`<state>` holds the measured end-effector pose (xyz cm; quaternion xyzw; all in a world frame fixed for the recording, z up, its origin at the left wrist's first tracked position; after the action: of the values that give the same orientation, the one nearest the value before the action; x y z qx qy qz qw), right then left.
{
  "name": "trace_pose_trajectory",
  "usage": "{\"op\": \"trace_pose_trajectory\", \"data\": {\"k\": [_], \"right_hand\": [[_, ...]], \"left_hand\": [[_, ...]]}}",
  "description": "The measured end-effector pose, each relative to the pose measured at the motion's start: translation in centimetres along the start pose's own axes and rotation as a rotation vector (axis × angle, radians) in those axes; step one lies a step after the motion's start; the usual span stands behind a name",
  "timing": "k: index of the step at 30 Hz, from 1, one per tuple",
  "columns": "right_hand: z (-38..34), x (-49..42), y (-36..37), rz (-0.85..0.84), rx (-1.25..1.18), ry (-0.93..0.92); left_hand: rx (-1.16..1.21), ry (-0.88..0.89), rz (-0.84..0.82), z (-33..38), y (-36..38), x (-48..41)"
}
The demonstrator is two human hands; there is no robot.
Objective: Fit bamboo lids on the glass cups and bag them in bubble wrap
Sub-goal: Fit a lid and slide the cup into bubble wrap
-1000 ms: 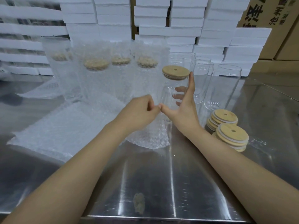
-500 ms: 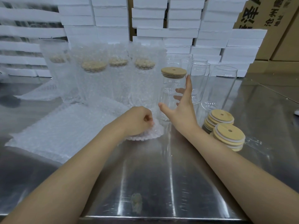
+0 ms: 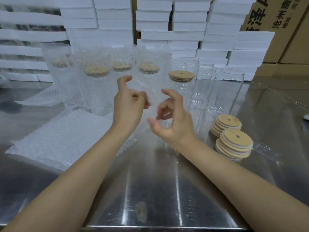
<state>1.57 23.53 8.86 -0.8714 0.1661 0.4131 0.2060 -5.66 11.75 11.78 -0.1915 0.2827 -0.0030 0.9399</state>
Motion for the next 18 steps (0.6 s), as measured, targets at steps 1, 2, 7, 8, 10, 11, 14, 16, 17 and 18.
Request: {"op": "trace_pose_trajectory", "data": {"k": [1,2,7,8,10,11,14,16,17,18], "right_hand": [[0.0,0.0,0.5,0.000,0.005,0.027],[0.0,-0.2,0.7,0.027,-0.009,0.050],[-0.2,-0.8,-0.9,0.016,0.193,-0.369],[-0.3,-0.7,-0.9,-0.035,0.210,-0.451],[-0.5,-0.8,-0.8,-0.053,0.235,-0.544],[-0.7,-0.9,-0.8,-0.003,0.260,-0.566],[-0.9,-1.2,-1.3,0.167,0.285,-0.505],[-0.7,-1.5,-1.9,0.198,0.298,-0.462],[-0.7,-1.5,-2.1,0.179,0.335,-0.460],[-0.6,-1.5,-2.3,0.120,0.371,-0.474]], "left_hand": [[0.001,0.036,-0.036,0.4,0.1,0.1],[0.015,0.072,-0.079,0.7,0.4,0.3],[0.361,-0.116,-0.283,1.2,1.3,0.5],[0.427,-0.174,-0.316,1.2,1.3,0.4],[0.544,-0.197,-0.315,1.2,1.1,0.1],[0.606,-0.179,-0.317,1.3,0.8,0.0],[0.737,-0.166,-0.320,1.8,-0.2,-0.5],[0.646,-0.253,-0.187,1.4,-1.3,-1.2],[0.470,-0.253,-0.076,0.8,-2.2,-1.6],[0.225,-0.199,0.027,0.2,-3.0,-2.0]]}}
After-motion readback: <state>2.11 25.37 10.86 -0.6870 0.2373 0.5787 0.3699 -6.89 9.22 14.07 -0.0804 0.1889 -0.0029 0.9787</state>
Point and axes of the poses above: each hand's wrist, its own x-axis away from the middle knuckle, its own y-axis out of the palm, z = x × y, the point moved 3 cm from there along -x, towards the middle knuckle, and after that the axes turned 15 degrees about -x, right-handed, at the moved point
